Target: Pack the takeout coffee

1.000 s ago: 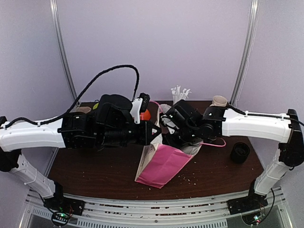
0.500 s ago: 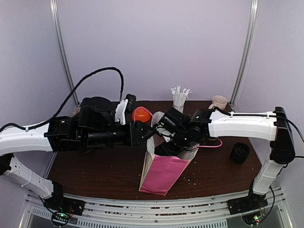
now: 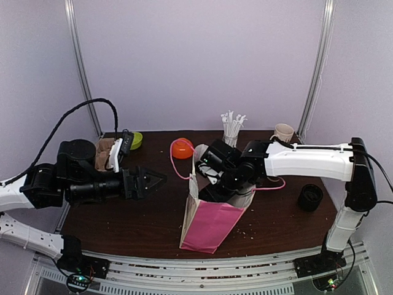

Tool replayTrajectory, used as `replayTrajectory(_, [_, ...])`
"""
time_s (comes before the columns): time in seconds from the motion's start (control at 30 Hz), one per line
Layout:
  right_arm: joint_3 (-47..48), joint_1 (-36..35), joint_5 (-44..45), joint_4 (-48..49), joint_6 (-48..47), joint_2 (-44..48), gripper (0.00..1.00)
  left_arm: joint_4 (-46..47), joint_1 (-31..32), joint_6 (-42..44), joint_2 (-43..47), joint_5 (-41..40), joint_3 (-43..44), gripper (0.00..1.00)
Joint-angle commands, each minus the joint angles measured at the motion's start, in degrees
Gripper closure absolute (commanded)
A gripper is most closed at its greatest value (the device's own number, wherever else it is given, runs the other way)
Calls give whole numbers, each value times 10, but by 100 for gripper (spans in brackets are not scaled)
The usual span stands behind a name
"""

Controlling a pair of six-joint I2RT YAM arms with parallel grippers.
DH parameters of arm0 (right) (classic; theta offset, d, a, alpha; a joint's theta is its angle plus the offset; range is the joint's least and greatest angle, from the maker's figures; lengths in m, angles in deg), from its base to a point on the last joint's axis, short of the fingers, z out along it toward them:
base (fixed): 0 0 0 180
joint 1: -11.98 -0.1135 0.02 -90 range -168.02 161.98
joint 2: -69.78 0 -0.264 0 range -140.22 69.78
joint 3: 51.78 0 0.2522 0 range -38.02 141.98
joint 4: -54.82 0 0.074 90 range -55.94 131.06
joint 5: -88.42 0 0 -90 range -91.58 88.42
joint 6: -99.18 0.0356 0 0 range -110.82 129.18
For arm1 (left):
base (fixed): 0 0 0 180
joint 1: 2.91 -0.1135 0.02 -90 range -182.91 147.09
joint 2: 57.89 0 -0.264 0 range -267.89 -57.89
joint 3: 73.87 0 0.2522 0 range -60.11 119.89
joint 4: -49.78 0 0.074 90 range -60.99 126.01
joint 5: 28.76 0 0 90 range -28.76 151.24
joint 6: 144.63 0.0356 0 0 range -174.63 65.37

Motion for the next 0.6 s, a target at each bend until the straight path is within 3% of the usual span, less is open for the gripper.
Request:
replayTrajectory(0.0, [-7, -9, -31, -50, 14, -36, 57, 6, -3, -41, 55, -55, -64, 9])
replayTrajectory(0.17, [-23, -10, -46, -38, 28, -48, 58, 34, -3, -46, 50, -60, -105, 11])
replayTrajectory(0.57, [-77, -15, -62, 7, 59, -68, 59, 39, -4, -26, 6, -51, -111, 13])
